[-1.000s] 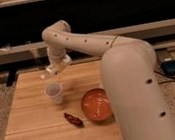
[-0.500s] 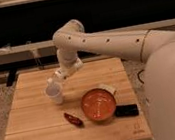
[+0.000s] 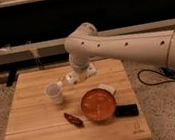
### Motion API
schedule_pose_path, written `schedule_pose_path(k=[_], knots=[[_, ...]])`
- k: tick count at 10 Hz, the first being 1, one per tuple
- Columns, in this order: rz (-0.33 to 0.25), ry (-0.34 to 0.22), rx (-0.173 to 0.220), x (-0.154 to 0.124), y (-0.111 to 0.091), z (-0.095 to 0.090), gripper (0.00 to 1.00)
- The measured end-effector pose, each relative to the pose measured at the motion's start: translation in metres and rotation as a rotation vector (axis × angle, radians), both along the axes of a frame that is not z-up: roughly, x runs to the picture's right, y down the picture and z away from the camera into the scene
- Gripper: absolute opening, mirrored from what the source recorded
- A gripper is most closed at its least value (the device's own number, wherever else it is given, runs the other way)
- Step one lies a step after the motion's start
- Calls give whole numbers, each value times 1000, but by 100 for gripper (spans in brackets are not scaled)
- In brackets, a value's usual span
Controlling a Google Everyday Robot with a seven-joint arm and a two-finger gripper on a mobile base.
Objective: Place the bottle in the ceramic bowl
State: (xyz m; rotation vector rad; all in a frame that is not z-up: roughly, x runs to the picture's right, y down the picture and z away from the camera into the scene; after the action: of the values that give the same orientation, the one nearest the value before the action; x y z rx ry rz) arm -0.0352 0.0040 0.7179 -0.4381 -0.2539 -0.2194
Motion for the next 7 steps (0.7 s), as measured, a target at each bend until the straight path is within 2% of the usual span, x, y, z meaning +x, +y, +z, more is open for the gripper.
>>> schedule_pose_path(k=[1,4,7], knots=[[49,54,-31,18,13,0,0],[127,148,-116,36,50,20,0],[160,197,-199,34,88,41,0]])
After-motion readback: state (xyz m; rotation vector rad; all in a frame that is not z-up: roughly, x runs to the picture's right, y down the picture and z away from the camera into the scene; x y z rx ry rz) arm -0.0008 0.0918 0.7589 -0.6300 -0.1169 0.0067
